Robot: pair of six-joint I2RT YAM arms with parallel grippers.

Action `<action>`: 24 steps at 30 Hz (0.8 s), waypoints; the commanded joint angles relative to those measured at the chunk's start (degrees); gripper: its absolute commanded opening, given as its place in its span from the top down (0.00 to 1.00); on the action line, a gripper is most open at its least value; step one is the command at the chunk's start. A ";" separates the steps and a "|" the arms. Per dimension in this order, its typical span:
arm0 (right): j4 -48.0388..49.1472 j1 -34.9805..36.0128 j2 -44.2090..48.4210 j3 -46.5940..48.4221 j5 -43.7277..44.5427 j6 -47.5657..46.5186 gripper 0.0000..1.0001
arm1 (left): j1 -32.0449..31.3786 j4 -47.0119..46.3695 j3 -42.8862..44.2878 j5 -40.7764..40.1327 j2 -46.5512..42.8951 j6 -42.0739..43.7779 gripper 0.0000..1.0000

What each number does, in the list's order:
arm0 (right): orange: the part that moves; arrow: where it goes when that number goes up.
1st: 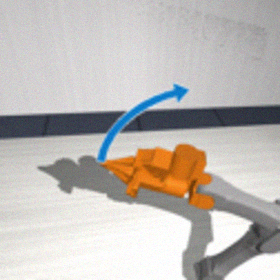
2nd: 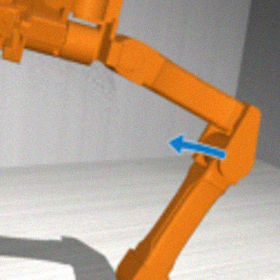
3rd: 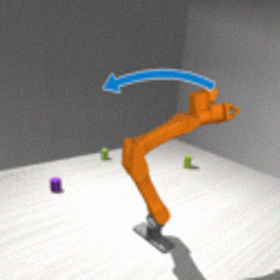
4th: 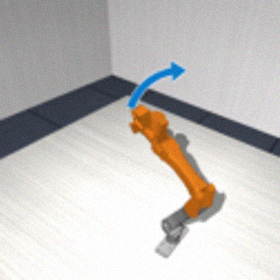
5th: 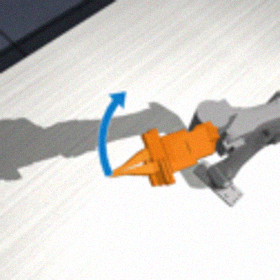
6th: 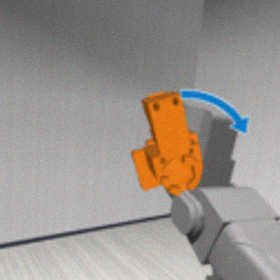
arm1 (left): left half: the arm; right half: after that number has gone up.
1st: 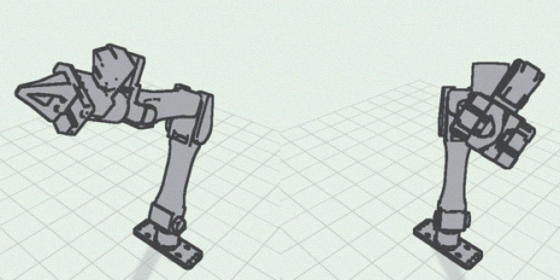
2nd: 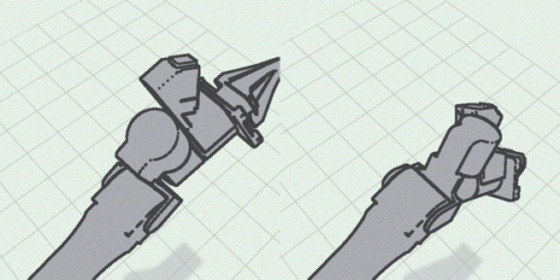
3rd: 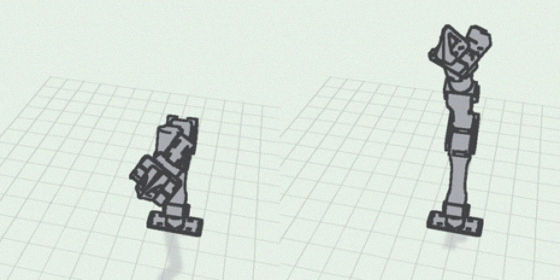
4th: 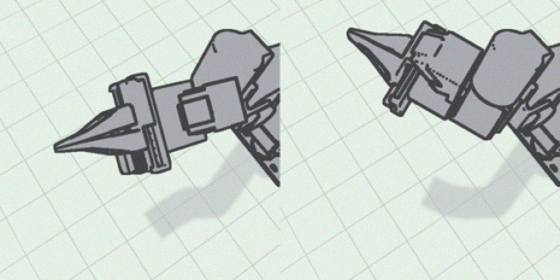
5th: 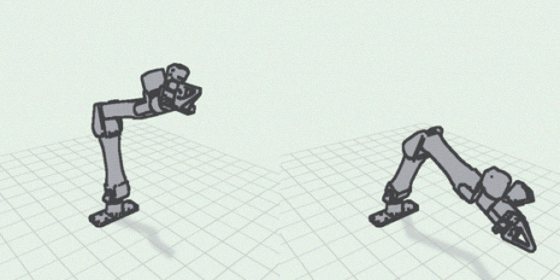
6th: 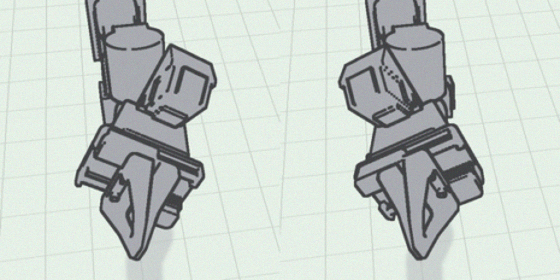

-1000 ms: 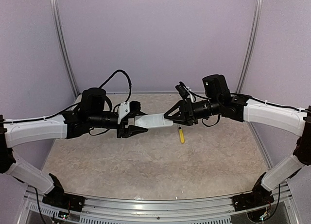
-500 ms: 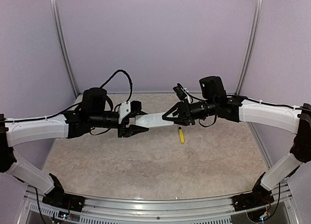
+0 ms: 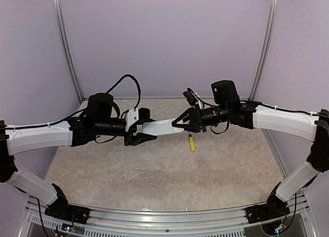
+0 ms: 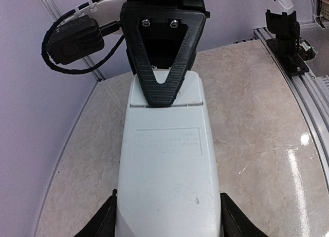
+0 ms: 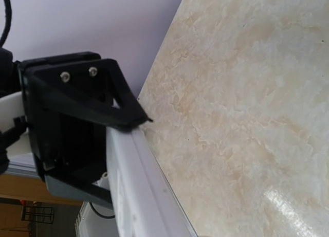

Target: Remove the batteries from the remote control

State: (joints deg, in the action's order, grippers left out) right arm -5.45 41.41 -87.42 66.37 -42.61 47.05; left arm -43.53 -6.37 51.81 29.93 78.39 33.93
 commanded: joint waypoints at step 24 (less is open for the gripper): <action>0.06 2.63 -1.27 1.45 -1.62 -3.00 0.70 | -1.03 -8.46 -0.51 -0.09 1.21 -5.13 1.00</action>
State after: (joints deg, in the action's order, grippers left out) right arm -5.23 41.89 -88.14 66.78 -42.41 45.76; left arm -43.88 -8.69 51.66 29.93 79.26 30.35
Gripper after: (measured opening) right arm 0.311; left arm 0.539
